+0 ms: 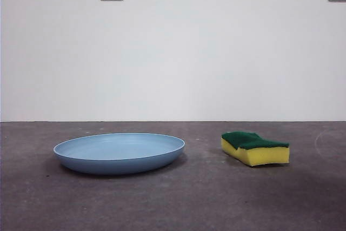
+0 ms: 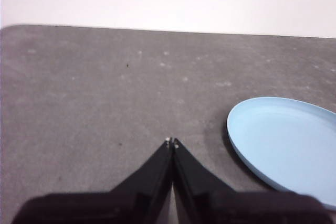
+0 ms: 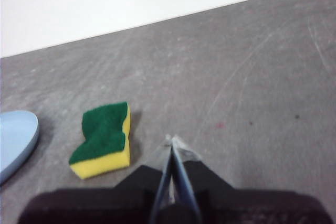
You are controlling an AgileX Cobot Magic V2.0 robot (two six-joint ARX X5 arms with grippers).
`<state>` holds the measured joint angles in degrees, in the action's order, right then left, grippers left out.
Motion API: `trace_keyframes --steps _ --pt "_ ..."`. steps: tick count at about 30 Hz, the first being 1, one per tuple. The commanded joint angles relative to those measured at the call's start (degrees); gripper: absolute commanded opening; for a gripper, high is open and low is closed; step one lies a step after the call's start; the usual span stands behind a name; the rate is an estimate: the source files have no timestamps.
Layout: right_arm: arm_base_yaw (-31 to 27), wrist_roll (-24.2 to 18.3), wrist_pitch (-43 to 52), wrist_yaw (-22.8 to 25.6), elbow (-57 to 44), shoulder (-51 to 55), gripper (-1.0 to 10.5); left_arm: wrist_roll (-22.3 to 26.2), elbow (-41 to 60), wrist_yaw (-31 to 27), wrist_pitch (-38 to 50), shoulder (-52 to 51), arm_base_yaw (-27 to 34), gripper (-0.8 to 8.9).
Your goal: Pick up the plate,pick up the cloth,clean the plate with the cloth
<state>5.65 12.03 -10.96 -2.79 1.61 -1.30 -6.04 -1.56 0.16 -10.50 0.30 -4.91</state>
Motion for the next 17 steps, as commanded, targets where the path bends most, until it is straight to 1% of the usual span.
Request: trace_keyframes --steps 1,2,4,6,8,15,17 --pt "0.04 2.47 0.35 0.33 2.75 -1.66 -0.1 -1.95 -2.67 -0.15 -2.1 0.46 0.15 -0.06" --pt "0.04 3.13 0.35 0.31 3.72 -2.58 -0.1 -1.97 -3.69 -0.13 -2.99 0.87 0.15 -0.06" --pt "0.04 3.96 0.31 0.13 6.29 -5.35 -0.1 -3.54 -6.38 -0.07 -4.87 2.29 0.13 -0.06" --pt "0.04 4.02 -0.09 0.13 9.25 -8.94 -0.1 -4.57 -9.25 -0.07 -6.16 4.48 0.13 -0.06" --pt "0.04 4.02 -0.57 0.04 12.02 -12.35 -0.1 -4.55 -11.76 -0.04 -6.8 6.84 0.13 -0.06" --pt "0.04 3.8 -6.8 -0.59 24.87 -27.36 -0.1 -4.48 -22.67 0.39 -10.23 20.22 0.13 -0.06" --pt "0.02 2.58 -8.28 -2.27 27.54 -30.69 -0.1 -4.39 -25.66 1.22 -11.8 24.15 0.13 -0.06"
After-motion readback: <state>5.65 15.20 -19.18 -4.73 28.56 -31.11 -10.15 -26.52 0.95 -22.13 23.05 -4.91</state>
